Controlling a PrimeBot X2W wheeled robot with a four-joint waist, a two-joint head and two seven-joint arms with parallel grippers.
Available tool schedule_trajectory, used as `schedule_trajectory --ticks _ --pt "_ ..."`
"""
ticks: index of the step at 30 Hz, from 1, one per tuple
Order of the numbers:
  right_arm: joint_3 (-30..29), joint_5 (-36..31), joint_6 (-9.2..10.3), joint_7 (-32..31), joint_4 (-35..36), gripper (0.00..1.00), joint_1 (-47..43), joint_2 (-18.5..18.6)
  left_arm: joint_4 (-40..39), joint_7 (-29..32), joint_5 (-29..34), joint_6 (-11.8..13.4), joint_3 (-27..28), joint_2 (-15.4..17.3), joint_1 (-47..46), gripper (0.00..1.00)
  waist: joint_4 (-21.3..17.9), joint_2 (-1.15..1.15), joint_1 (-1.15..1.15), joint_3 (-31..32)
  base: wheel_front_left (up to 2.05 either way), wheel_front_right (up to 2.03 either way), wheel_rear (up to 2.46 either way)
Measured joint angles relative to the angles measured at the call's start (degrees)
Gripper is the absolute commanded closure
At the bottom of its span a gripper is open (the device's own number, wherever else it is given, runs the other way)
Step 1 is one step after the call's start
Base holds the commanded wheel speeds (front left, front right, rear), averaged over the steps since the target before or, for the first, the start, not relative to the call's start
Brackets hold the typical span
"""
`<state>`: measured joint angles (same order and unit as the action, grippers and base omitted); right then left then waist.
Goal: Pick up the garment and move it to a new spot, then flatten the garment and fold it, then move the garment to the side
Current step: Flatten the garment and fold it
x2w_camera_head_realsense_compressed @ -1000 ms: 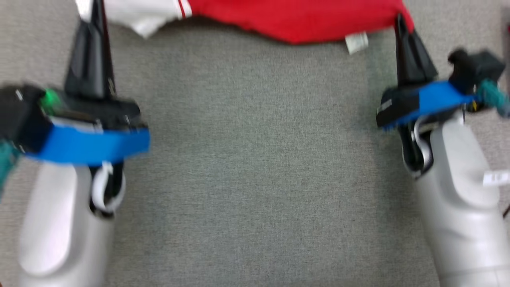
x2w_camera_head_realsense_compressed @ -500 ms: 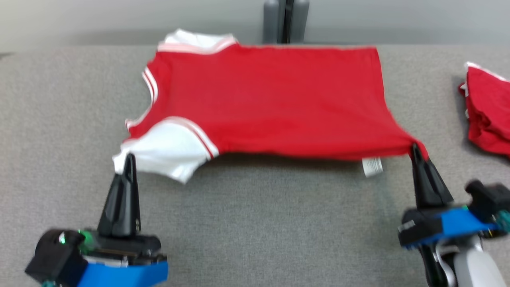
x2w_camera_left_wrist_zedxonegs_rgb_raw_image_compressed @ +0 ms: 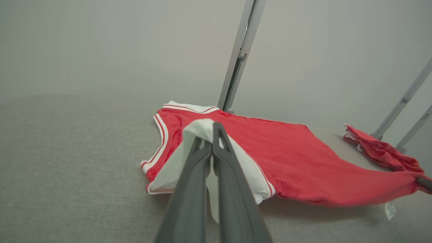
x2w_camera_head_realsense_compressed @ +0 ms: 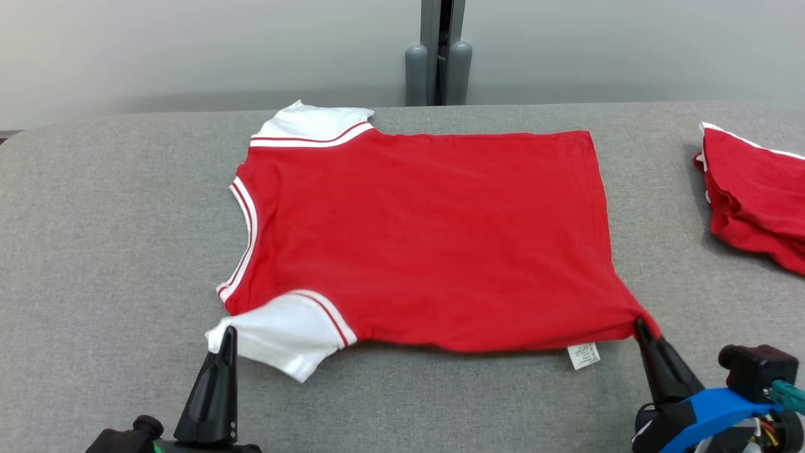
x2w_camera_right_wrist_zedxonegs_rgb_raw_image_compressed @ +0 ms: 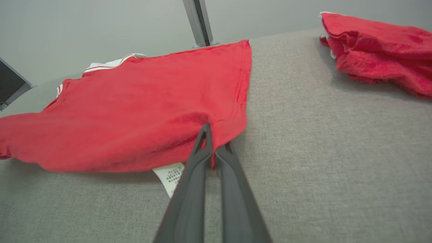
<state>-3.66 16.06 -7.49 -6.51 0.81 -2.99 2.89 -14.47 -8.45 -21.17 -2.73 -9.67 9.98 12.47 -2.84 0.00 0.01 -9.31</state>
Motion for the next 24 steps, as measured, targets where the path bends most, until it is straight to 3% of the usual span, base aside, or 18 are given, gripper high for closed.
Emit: schedule_trajectory --ticks 11,24 --pt "1.3 -0.2 0.0 -4.4 -11.1 1.0 4.5 0.0 8.6 0.7 -1.0 -0.8 -0.9 -0.1 -5.6 1.0 0.2 0.0 -0.01 -0.9 0.0 0.0 0.0" --pt "-0.5 0.7 0.0 -2.3 -17.9 1.0 16.6 0.0 25.7 1.0 -1.0 -2.9 -4.2 -2.7 -29.0 1.0 -0.3 0.0 -0.02 -4.0 0.0 0.0 0.0"
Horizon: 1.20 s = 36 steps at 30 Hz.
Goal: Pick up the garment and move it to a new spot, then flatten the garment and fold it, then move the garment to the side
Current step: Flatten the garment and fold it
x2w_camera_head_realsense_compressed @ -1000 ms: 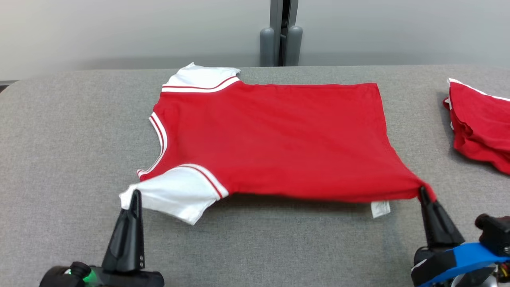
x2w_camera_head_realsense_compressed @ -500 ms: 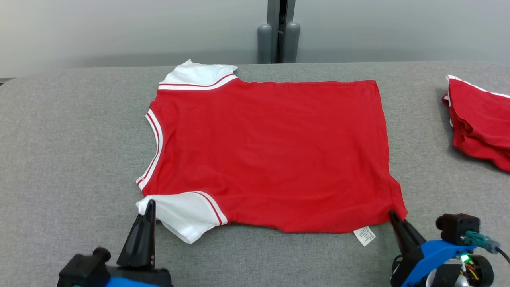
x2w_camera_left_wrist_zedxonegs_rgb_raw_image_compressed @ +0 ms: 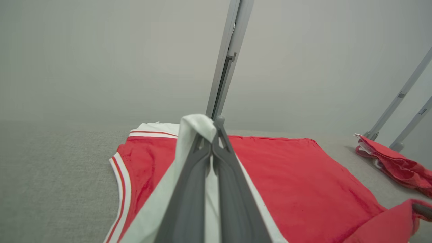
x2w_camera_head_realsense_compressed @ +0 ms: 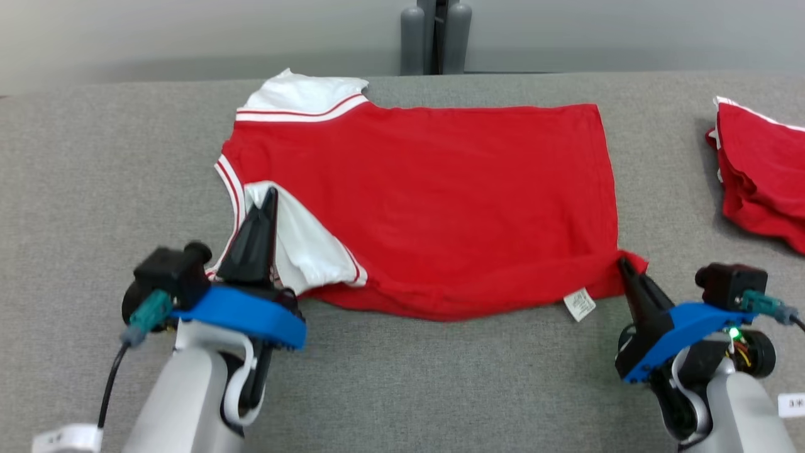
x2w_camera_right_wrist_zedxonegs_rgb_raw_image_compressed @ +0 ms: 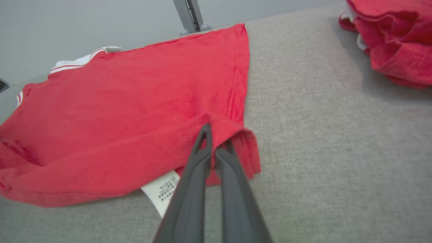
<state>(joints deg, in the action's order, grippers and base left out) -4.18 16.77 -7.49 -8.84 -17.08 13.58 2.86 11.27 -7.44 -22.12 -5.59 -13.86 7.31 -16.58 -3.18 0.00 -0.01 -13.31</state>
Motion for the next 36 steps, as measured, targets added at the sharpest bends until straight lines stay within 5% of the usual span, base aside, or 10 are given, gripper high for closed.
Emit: schedule_trajectory --ticks 14,15,16,17,18,27,36 --pt "1.4 0.8 0.0 7.9 -9.8 1.0 10.1 0.0 20.3 -6.0 2.5 0.0 0.1 -0.5 -18.0 1.0 -2.0 0.0 -0.01 -5.3 0.0 0.0 0.0" --pt "1.8 0.8 0.0 8.4 -10.5 0.88 10.6 0.0 21.2 -6.4 2.5 0.0 0.2 -0.5 -18.3 0.86 -2.1 0.0 -0.01 -5.4 0.0 0.0 0.0" --pt "2.0 0.8 0.0 8.9 -11.2 0.57 11.1 0.0 22.0 -6.6 2.5 0.0 0.3 -0.5 -18.7 0.54 -2.1 0.0 -0.01 -5.5 0.0 0.0 0.0" --pt "2.3 0.6 0.0 9.8 -11.7 0.0 11.4 0.0 22.5 -6.9 2.5 0.0 0.5 -0.6 -18.9 0.1 -2.1 0.0 -0.01 -5.5 0.0 0.0 0.0" --pt "2.5 0.4 0.0 10.7 -11.9 0.0 11.8 0.0 22.7 -7.1 2.6 0.1 0.6 -0.7 -19.0 0.0 -2.0 0.0 0.0 -5.5 0.0 0.0 0.0" --pt "3.0 -1.2 0.0 18.6 -11.0 0.0 11.4 0.0 18.3 -7.6 2.1 1.0 5.7 -1.6 -13.5 0.0 -1.1 0.0 0.0 -3.8 0.0 0.0 0.0" --pt "0.1 -5.3 0.0 20.1 -5.9 0.0 6.0 0.0 15.0 -6.4 0.1 1.0 8.3 -1.8 -1.5 0.0 -0.3 0.0 0.01 -0.1 0.0 0.0 0.0"
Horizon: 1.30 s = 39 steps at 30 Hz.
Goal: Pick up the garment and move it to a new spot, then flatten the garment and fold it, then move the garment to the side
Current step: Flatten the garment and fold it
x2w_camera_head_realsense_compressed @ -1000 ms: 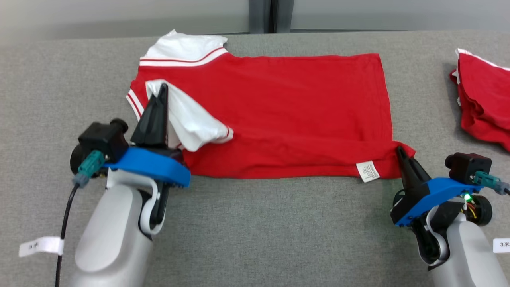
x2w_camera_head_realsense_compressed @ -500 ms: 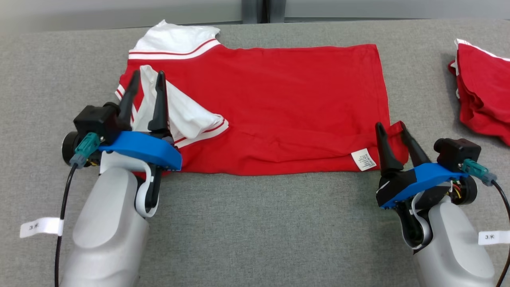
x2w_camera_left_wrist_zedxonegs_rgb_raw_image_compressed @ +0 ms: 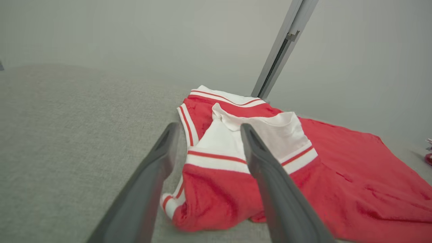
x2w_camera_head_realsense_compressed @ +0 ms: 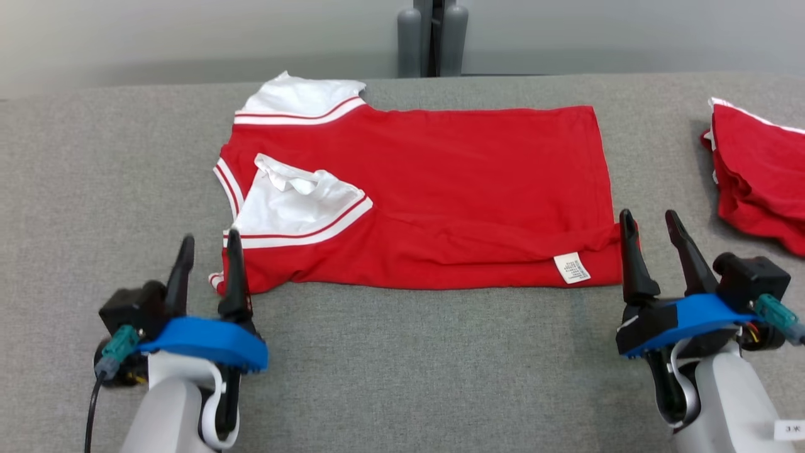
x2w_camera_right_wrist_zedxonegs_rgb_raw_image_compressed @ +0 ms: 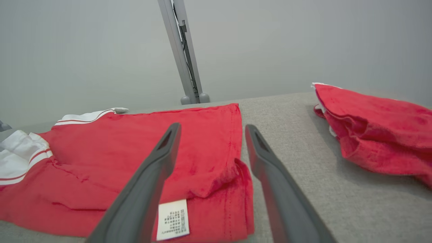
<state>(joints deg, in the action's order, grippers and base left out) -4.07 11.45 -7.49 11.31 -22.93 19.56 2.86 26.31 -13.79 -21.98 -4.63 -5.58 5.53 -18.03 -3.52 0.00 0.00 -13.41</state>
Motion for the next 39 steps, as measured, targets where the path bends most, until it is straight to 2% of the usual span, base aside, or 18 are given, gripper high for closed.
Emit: schedule_trajectory --ticks 10,18,19,20,21,22,23,31,32,33,36,39 --pt "0.7 -0.3 0.0 -3.1 5.0 0.0 -4.2 0.0 -1.3 13.6 -6.1 3.1 1.5 -0.5 5.5 0.0 -1.0 0.0 0.0 1.3 0.0 0.0 0.0" --pt "0.7 0.1 0.0 -6.1 5.4 0.0 -4.5 0.0 0.6 16.5 -8.8 4.9 3.4 -0.5 3.8 0.0 -2.9 0.0 0.0 -1.2 0.0 0.0 0.0" --pt "0.5 0.2 0.0 -6.6 5.1 0.0 -4.6 0.0 0.7 16.2 -9.0 4.9 3.6 -0.5 3.4 0.18 -3.0 0.0 0.0 -1.5 0.0 0.0 0.0" --pt "0.3 0.3 0.0 -6.8 4.6 0.0 -4.6 0.0 0.9 15.9 -9.5 4.8 4.0 -0.5 3.2 0.53 -3.0 0.0 0.0 -1.7 0.0 0.0 0.0" --pt "0.1 0.5 0.0 -7.1 4.1 0.0 -4.6 0.0 1.1 15.6 -9.9 4.7 4.3 -0.6 2.9 0.66 -3.0 0.0 0.0 -1.9 0.0 0.0 0.0" --pt "0.0 0.6 0.0 -7.3 3.5 0.0 -4.6 0.0 1.3 15.1 -10.3 4.6 4.6 -0.6 2.7 0.85 -3.0 0.0 0.0 -2.1 0.0 0.0 0.0" --pt "-0.2 0.7 0.0 -7.4 2.9 0.0 -4.6 0.0 1.4 14.6 -10.3 4.6 4.7 -0.6 2.4 1.0 -3.0 0.0 0.0 -2.3 0.0 0.0 0.0" --pt "0.3 2.8 0.0 -9.8 -5.7 0.0 -1.0 0.0 3.3 12.4 -10.8 3.5 4.5 -0.6 1.0 1.0 -1.3 0.0 0.0 -3.1 0.0 0.0 0.0" --pt "0.6 3.6 0.0 -10.1 -6.9 0.25 -0.5 0.0 3.6 12.2 -10.8 3.3 4.4 -0.6 0.7 1.0 -1.1 0.0 0.0 -3.1 0.0 0.0 0.0" --pt "0.9 3.8 0.0 -10.8 -8.1 0.58 0.2 0.0 3.8 11.9 -10.8 3.1 4.4 -0.6 0.4 1.0 -0.9 0.0 0.0 -3.2 0.0 0.0 0.0" --pt "1.3 4.4 0.0 -11.0 -10.0 1.0 1.8 0.0 4.4 10.8 -11.3 2.2 4.1 -0.8 0.1 1.0 -0.3 0.0 0.0 -3.2 0.0 0.0 0.0" --pt "1.8 6.1 0.0 -10.7 -10.7 1.0 2.7 -0.1 4.6 9.6 -11.8 1.4 3.7 -1.0 -0.2 1.0 -0.1 0.0 -0.01 -2.9 0.0 0.0 0.0"
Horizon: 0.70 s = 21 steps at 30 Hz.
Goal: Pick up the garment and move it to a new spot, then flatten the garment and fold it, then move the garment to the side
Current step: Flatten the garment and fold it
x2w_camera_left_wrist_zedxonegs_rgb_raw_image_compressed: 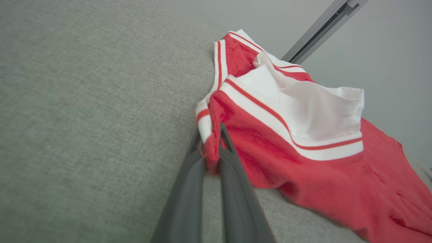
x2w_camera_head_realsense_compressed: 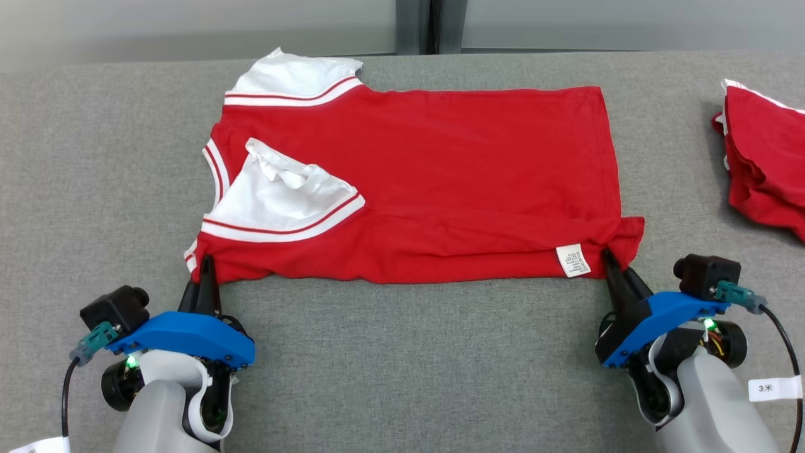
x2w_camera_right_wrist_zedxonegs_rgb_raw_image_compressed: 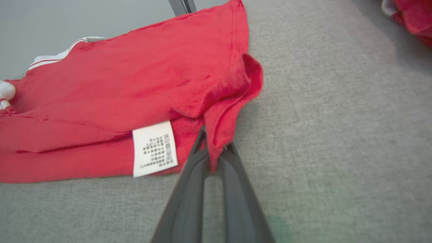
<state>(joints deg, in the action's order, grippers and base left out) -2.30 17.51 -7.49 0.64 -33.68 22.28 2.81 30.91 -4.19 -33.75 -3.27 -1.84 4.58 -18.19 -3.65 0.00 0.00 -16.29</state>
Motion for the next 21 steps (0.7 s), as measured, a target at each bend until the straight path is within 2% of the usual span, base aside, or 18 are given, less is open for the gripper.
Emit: schedule_trajectory --ticks 5,7,12,17,21 --pt "-2.0 -0.1 0.0 -1.3 1.5 1.0 1.7 0.0 -1.4 -1.1 -1.8 -1.4 0.0 -0.3 -1.0 1.0 0.0 0.0 0.0 1.1 0.0 0.0 0.0" --pt "-4.1 -1.9 0.0 -2.7 3.2 1.0 2.5 -0.1 -3.1 -1.0 -3.2 -1.8 0.1 -0.5 -1.4 1.0 -0.1 0.0 0.0 1.6 0.0 0.0 0.0" --pt "-8.2 -1.8 0.0 -10.0 8.5 1.0 3.2 0.0 -10.5 0.3 -4.5 -2.8 -1.0 -0.5 -1.4 1.0 0.2 0.0 0.0 3.2 0.0 0.0 0.0" --pt "-10.7 -1.7 0.0 -17.7 16.6 1.0 -0.9 0.7 -18.4 3.6 -5.1 -2.7 -2.4 0.4 5.9 1.0 0.5 0.0 0.0 4.6 0.0 0.0 0.0" --pt "-9.6 -0.1 0.0 -24.1 22.9 1.0 -8.3 0.6 -22.7 5.7 -5.6 -1.1 -2.5 0.7 14.4 1.0 0.5 0.0 0.0 5.2 0.0 0.0 0.0"
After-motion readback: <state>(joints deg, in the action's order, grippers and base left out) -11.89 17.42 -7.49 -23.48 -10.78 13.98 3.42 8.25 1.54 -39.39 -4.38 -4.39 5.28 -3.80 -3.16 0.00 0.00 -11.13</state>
